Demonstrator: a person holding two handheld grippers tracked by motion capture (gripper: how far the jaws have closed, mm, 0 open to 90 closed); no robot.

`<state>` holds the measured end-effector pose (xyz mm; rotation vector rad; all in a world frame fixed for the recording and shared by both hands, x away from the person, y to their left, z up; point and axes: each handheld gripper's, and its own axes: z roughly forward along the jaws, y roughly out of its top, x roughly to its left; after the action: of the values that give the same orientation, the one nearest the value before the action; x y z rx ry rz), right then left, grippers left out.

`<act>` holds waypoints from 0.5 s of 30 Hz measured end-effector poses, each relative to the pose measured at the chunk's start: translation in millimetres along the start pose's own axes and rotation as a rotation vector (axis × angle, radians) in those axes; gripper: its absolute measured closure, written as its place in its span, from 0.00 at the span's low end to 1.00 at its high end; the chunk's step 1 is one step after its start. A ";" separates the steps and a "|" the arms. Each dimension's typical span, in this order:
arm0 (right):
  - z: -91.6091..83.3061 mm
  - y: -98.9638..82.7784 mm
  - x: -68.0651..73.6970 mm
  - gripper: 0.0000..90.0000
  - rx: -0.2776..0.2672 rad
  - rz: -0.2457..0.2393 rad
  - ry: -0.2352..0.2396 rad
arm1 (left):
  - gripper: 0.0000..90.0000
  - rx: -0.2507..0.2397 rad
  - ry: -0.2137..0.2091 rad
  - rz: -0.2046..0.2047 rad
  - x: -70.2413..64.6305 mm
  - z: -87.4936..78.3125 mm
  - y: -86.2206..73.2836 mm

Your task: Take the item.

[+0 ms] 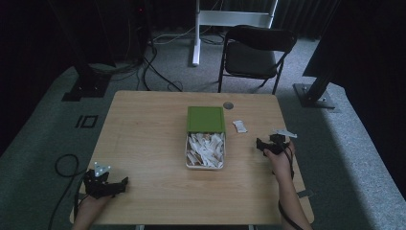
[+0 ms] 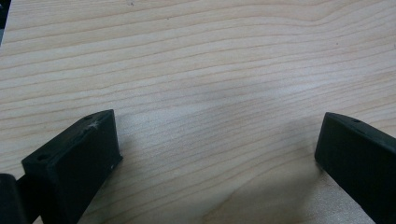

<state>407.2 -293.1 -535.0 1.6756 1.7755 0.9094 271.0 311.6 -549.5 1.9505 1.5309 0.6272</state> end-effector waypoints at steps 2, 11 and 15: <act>-3.1 -5.9 -1.9 0.21 0.002 -0.003 -0.002 | 0.01 0.000 0.000 0.000 0.0 0.0 0.0; -20.2 -27.0 -3.8 0.21 0.008 0.002 -0.001 | 0.01 0.000 0.000 0.001 0.1 0.0 0.0; -27.8 -33.0 -3.6 0.21 0.004 -0.002 -0.011 | 0.01 0.000 0.000 0.000 0.0 0.0 0.0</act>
<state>365.2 -300.0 -543.1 1.6777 1.7732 0.8946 270.9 311.5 -549.5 1.9503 1.5312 0.6273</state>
